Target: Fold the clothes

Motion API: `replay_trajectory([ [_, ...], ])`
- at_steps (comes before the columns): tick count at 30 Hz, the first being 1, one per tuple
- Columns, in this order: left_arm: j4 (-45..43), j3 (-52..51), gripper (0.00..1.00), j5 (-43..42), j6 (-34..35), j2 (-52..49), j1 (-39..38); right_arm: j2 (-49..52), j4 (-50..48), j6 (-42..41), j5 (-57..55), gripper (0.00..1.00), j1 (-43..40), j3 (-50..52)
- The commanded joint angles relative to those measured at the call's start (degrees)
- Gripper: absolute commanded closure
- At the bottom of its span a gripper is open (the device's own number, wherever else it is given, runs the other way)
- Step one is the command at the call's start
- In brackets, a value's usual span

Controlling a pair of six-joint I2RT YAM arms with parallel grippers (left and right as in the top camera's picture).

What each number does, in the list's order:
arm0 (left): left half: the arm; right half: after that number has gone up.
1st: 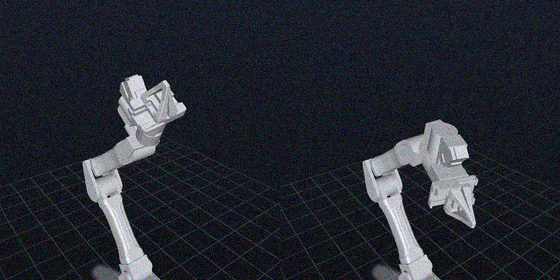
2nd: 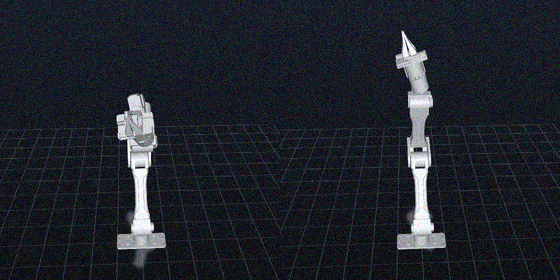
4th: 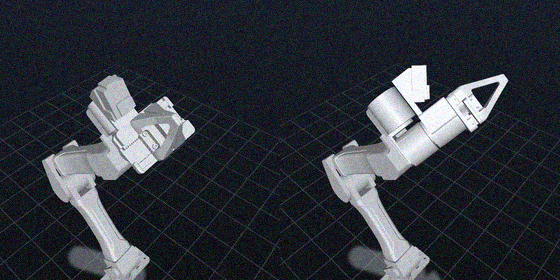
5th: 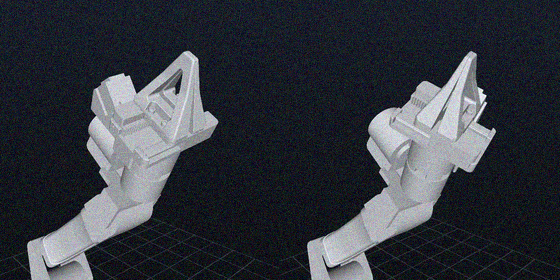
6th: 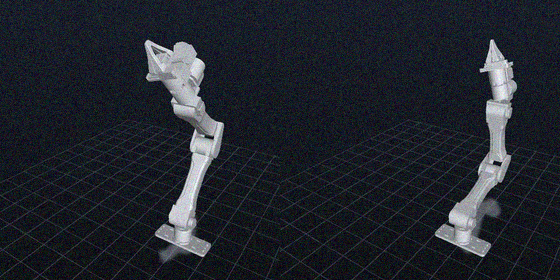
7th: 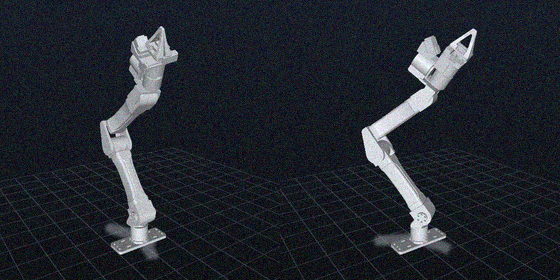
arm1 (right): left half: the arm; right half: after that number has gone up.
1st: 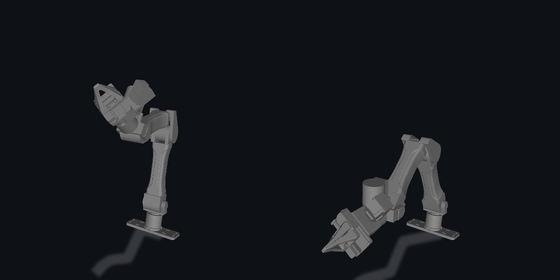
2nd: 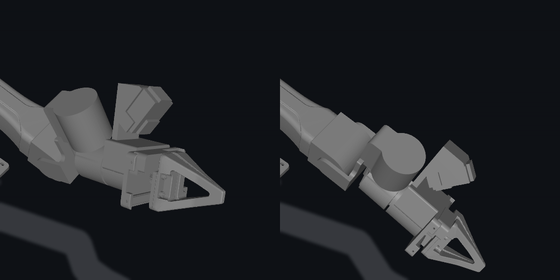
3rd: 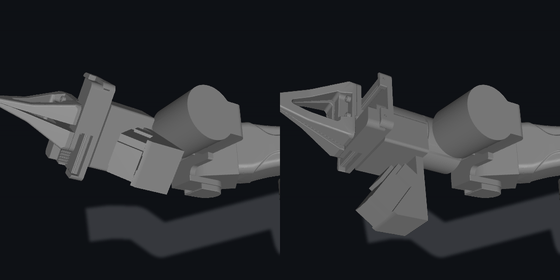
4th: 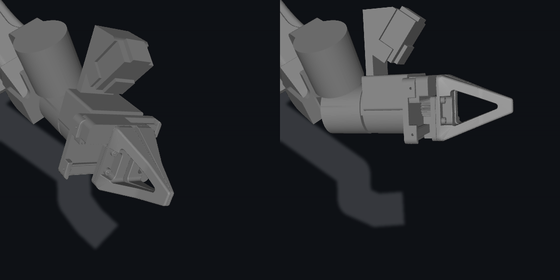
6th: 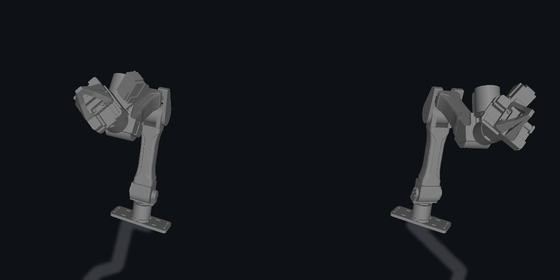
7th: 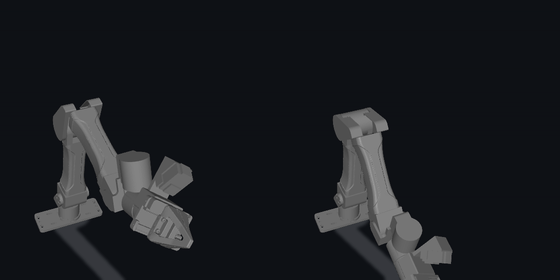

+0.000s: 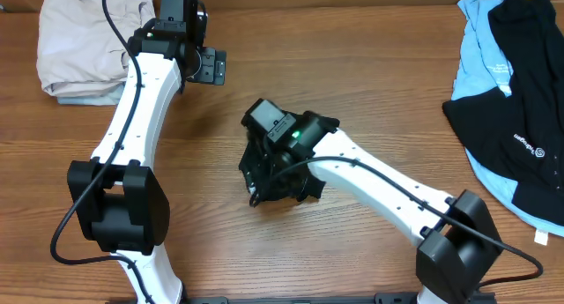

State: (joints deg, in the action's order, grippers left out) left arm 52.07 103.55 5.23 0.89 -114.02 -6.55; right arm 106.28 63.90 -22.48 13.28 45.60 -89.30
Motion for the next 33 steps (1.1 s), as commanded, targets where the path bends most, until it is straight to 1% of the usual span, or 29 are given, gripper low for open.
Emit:
replay_trajectory([
  [1,0.13,0.31,0.06,-0.83,-0.87,0.87,0.24,-0.20,-0.74,0.48,-2.40,0.25,-7.02,-5.73],
  [3,0.11,0.31,0.06,-0.83,-0.87,0.87,0.24,-0.20,-3.32,1.88,-2.78,0.25,-10.27,-6.34],
  [6,0.15,0.31,0.06,-0.83,-0.87,0.87,0.24,1.05,-10.10,4.02,-2.97,0.32,-13.70,-5.70],
  [9,-0.20,0.31,0.06,-0.81,-0.87,0.87,0.24,4.33,-15.87,8.02,-3.17,0.32,-14.14,-5.29],
  [12,-0.50,0.31,0.06,-0.79,-0.90,0.87,0.26,8.46,-19.52,12.09,-3.39,0.31,-14.14,-5.27],
  [17,-0.55,0.31,0.06,-0.79,-0.90,0.87,0.26,14.05,-24.55,12.52,-4.28,0.31,-14.14,-5.27],
  [20,-0.59,0.31,0.06,-0.79,-0.90,0.87,0.26,15.91,-27.61,13.62,-4.87,0.35,-14.14,-5.27],
  [21,-0.59,0.31,0.06,-0.79,-0.90,0.87,0.26,16.13,-29.40,13.84,-4.85,0.45,-14.03,-5.27],
  [22,-0.59,0.31,0.06,-0.79,-0.90,0.87,0.26,16.17,-30.08,13.90,-4.90,0.49,-13.88,-5.27],
  [23,-0.70,0.31,0.06,-0.79,-0.90,0.87,0.26,16.46,-31.69,14.01,-4.87,0.62,-13.62,-5.27],
  [24,-0.79,0.31,0.06,-0.79,-0.90,0.87,0.26,16.68,-32.46,14.03,-4.92,0.66,-13.42,-5.27],
  [25,-0.94,0.31,0.06,-0.81,-0.87,0.87,0.26,16.98,-33.03,14.03,-4.92,0.73,-13.29,-5.27],
  [27,-1.11,0.31,0.06,-0.79,-0.87,0.87,0.26,17.84,-34.07,14.01,-4.96,0.80,-13.11,-5.27],
  [32,-1.14,0.31,0.06,-0.74,-0.92,0.87,0.26,18.43,-32.94,13.99,-4.83,0.78,-13.09,-5.27],
  [33,-1.18,0.31,0.06,-0.72,-0.92,0.87,0.26,18.43,-32.59,13.99,-4.63,0.76,-13.09,-5.27],
])
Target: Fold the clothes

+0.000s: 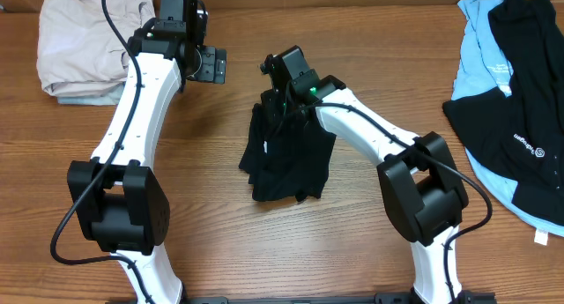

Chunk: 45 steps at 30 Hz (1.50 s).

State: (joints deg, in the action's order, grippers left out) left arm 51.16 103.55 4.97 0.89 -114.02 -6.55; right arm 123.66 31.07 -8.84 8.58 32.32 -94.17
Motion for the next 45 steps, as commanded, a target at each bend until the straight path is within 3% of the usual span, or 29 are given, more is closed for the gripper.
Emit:
replay_trajectory([
  [1,-0.28,0.31,0.06,-0.46,-0.92,0.87,0.26,1.07,0.55,0.35,0.44,0.74,0.22,-0.39],
  [9,-0.44,0.31,0.05,-0.46,-0.92,0.87,0.33,1.16,2.03,0.33,4.24,0.46,0.52,-0.33],
  [16,-1.29,0.31,0.05,-0.50,-0.92,0.87,0.66,1.97,1.51,0.35,6.51,0.45,1.33,-0.33],
  [17,-1.46,0.31,0.05,-0.50,-0.92,0.87,0.66,2.58,1.03,0.33,6.49,0.46,1.55,-0.33],
  [19,-1.75,0.31,0.05,-0.50,-0.92,0.87,0.66,3.63,0.11,-0.42,5.73,0.58,1.84,-0.33],
  [21,-1.99,0.31,0.05,-0.55,-0.90,0.87,0.63,4.42,-0.87,-2.97,2.62,0.86,1.86,-0.33],
  [23,-2.14,0.31,0.05,-0.55,-0.87,0.87,0.63,4.42,-1.99,-3.85,-1.07,0.96,1.81,-0.35],
  [38,-2.14,0.31,0.06,-2.01,-0.68,0.87,0.63,3.89,-6.60,-4.94,-3.96,0.96,-3.87,-15.87],
  [39,-2.14,0.31,0.06,-2.73,-0.68,0.87,0.63,4.07,-6.60,-4.94,-3.91,0.92,-3.91,-15.78],
  [40,-2.12,0.31,0.06,-3.61,-0.70,0.87,0.63,4.15,-5.64,-4.92,-3.85,0.44,-3.89,-15.76],
  [41,-2.08,0.31,0.06,-4.15,-0.70,0.87,0.63,4.15,-5.01,-4.90,-3.87,0.10,-3.89,-15.76],
  [42,-2.08,0.31,0.06,-4.50,-0.70,0.87,0.63,4.00,-4.42,-4.96,-3.82,0.00,-3.89,-15.78],
  [45,-1.84,0.31,0.05,-4.59,-0.72,0.87,0.63,1.46,-2.58,-7.96,-3.80,0.00,-5.16,-15.80],
])
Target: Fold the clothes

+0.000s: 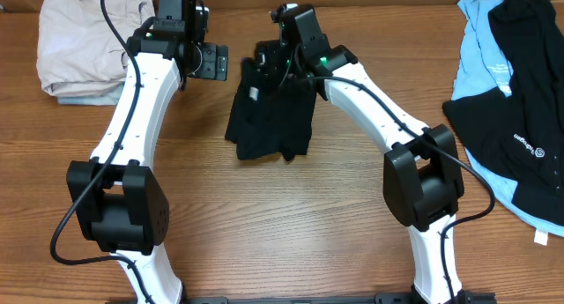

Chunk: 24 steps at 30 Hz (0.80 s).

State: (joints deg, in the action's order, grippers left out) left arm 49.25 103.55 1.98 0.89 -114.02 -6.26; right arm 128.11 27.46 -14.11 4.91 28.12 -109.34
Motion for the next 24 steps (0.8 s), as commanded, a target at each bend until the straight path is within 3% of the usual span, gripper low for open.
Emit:
replay_trajectory([
  [1,0.28,0.31,0.03,-1.64,-0.72,0.87,0.35,-4.48,2.10,-3.74,-0.09,0.00,-1.88,-0.68],
  [3,0.72,0.31,0.00,-2.80,-0.76,0.87,0.35,-6.58,3.82,-4.17,0.35,0.00,-3.37,-0.68],
  [9,1.40,-0.83,0.00,-19.63,-7.41,0.63,-0.52,-11.50,16.26,-4.17,0.50,0.00,-10.60,-0.66],
  [14,1.99,-1.11,0.00,-20.09,-9.53,-4.00,-3.06,-11.52,26.82,-5.73,0.74,0.00,-19.02,-0.59],
  [24,2.38,-1.11,0.00,-18.25,-10.10,-15.43,-5.25,-11.41,32.89,-5.44,2.01,0.00,-24.72,-0.55],
])
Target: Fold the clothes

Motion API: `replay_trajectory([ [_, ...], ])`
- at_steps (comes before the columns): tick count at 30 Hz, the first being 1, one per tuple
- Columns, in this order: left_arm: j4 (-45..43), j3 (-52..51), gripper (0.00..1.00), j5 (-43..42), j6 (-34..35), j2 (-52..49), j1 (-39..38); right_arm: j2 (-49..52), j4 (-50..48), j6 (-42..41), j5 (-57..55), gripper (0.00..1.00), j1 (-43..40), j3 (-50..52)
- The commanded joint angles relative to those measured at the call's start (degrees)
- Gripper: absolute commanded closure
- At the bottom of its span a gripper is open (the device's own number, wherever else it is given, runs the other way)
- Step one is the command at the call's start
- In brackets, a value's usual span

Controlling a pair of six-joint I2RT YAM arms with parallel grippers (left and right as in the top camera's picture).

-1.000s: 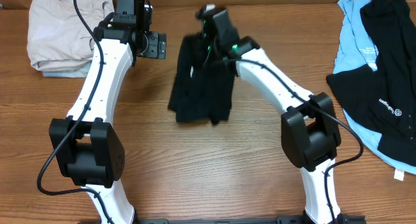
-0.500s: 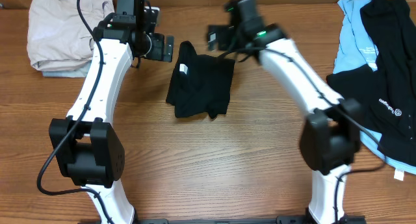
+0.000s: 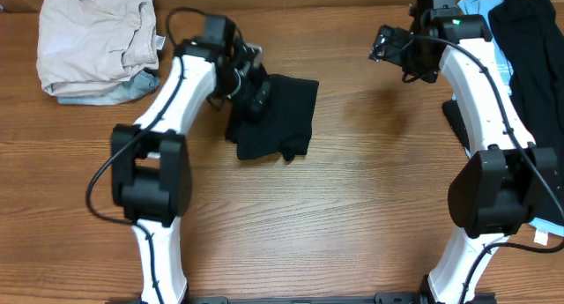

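A black garment, folded small, lies on the wooden table a little left of centre. My left gripper is down at the garment's upper left corner, touching or just over the cloth. Its dark fingers merge with the black fabric, so their state does not show. My right gripper hangs over bare table at the back right, well away from the garment. It looks open and holds nothing.
A stack of folded beige and pale grey clothes sits at the back left corner. A pile of unfolded light blue and black garments lies along the right edge, behind and beside the right arm.
My right gripper has let go of the black garment and moved to the back right. The left gripper has moved from beside the beige stack to the garment's upper left corner.
First my right gripper was on the bunched black garment at mid-table. Then it held the garment's top edge further back, and later further back and left. The left gripper stayed open near the beige stack. Now the garment lies flat, the right gripper is away and the left one is at it.
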State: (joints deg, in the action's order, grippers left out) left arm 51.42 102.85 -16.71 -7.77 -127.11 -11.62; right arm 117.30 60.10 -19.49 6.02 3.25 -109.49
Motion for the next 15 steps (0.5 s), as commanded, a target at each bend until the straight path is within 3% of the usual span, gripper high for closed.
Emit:
replay_trajectory([
  [1,0.26,-0.42,0.00,0.87,-1.46,-2.91,0.22,-0.59,0.31,-0.04,0.87,0.00,0.15,-0.39],
  [10,1.55,-0.42,0.00,3.32,-2.62,-3.69,1.68,-0.55,0.04,-0.07,0.87,0.00,0.15,-0.39],
  [15,1.64,-0.44,0.06,3.80,-3.78,-5.68,1.57,-0.50,0.07,-0.07,0.90,0.00,0.15,-0.39],
])
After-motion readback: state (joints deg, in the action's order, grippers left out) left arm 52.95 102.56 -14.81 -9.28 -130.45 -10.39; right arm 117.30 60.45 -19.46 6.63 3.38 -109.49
